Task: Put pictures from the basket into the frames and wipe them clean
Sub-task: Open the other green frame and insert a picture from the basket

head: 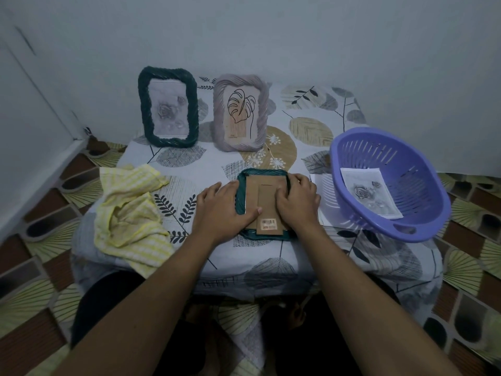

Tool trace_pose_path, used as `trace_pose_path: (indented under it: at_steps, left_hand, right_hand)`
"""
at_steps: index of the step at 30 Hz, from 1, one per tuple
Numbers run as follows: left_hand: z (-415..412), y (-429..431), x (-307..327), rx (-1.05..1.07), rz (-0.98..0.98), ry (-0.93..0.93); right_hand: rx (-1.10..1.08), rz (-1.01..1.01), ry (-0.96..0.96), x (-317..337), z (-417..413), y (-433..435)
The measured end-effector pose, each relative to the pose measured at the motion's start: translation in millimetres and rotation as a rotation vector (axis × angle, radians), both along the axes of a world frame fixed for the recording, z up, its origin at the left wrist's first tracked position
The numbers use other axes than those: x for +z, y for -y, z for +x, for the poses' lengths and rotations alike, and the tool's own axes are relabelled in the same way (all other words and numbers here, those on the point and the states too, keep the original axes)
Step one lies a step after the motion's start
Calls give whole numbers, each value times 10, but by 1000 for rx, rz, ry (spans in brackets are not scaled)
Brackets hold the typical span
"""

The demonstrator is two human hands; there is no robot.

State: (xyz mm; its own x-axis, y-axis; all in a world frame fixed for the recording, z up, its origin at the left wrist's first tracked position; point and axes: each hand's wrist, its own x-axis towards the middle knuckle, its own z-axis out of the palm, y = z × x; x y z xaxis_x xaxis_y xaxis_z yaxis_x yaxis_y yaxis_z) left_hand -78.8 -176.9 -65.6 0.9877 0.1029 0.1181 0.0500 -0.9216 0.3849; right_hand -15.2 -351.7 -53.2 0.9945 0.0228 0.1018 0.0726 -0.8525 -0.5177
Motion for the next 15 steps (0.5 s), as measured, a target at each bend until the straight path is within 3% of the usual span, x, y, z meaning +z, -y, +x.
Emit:
trace_pose_path:
  at_steps: [15]
  left_hand:
    - [12, -9, -28, 5, 19, -4]
  right_hand:
    - [-48, -15, 3, -47, 3, 33]
